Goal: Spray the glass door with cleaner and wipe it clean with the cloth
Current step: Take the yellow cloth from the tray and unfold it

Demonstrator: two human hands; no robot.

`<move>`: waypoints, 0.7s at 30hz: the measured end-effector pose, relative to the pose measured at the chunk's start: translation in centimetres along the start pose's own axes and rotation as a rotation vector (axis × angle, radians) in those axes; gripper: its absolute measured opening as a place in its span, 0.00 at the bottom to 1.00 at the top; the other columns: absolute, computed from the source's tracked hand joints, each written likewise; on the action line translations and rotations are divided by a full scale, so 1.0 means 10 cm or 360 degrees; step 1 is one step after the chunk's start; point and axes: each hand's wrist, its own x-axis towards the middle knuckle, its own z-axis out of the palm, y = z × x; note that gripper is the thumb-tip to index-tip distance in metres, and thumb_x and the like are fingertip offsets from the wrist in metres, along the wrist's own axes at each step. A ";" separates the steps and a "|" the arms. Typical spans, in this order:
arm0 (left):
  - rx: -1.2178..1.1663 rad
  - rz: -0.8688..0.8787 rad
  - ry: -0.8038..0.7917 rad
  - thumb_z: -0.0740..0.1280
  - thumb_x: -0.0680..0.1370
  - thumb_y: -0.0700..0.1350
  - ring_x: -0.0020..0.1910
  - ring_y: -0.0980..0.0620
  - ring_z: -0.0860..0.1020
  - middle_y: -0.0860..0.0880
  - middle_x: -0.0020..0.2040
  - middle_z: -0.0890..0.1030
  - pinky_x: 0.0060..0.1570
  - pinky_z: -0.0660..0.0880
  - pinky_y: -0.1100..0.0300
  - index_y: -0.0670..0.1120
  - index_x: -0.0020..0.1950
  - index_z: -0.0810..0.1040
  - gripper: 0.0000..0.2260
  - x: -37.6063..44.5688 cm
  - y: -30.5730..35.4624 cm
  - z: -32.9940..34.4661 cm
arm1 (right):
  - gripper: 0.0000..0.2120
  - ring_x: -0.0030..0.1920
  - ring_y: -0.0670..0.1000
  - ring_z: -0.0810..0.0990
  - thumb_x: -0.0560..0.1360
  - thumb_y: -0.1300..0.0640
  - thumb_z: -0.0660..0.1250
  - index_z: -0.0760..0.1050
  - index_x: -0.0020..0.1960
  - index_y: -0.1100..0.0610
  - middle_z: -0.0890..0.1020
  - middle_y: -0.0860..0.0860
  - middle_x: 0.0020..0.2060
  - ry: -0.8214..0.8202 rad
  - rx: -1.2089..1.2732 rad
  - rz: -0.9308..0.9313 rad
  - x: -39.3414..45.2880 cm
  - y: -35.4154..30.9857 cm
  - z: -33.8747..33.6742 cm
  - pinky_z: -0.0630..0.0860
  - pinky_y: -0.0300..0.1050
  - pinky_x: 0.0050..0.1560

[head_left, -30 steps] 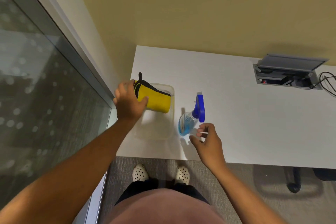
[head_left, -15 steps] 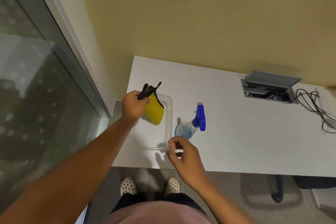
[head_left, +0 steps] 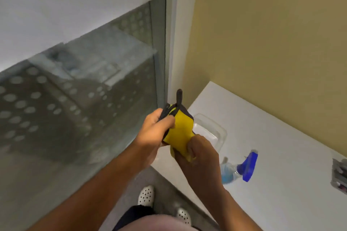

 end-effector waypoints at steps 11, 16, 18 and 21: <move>-0.0036 0.0141 0.0911 0.72 0.69 0.62 0.39 0.58 0.79 0.56 0.36 0.82 0.40 0.75 0.63 0.47 0.46 0.80 0.19 -1.40 -0.35 -0.61 | 0.18 0.42 0.61 0.82 0.68 0.48 0.75 0.74 0.47 0.59 0.81 0.64 0.42 -0.1107 0.0750 0.0273 -0.10 -0.40 0.35 0.82 0.60 0.42; -0.0133 -0.0057 0.1133 0.77 0.63 0.67 0.62 0.49 0.84 0.51 0.64 0.85 0.65 0.82 0.47 0.55 0.68 0.77 0.36 -2.14 -0.88 -0.84 | 0.21 0.54 0.64 0.87 0.72 0.59 0.68 0.80 0.65 0.51 0.86 0.60 0.59 -0.1975 0.1830 0.0939 -0.39 -0.75 0.44 0.86 0.60 0.49; -0.0386 -0.0097 0.0883 0.75 0.74 0.61 0.65 0.46 0.86 0.49 0.66 0.86 0.66 0.81 0.45 0.53 0.72 0.78 0.29 -2.43 -1.02 -0.85 | 0.20 0.53 0.63 0.87 0.72 0.59 0.66 0.81 0.64 0.51 0.86 0.61 0.58 -0.2086 0.1801 0.0963 -0.57 -0.89 0.55 0.86 0.60 0.49; -0.0636 0.0043 0.0927 0.70 0.82 0.49 0.65 0.42 0.86 0.44 0.66 0.87 0.60 0.84 0.49 0.48 0.74 0.79 0.19 -2.80 -1.22 -0.91 | 0.22 0.53 0.61 0.86 0.71 0.56 0.71 0.75 0.64 0.57 0.86 0.60 0.57 -0.2041 0.1519 0.0828 -0.91 -1.10 0.72 0.85 0.57 0.51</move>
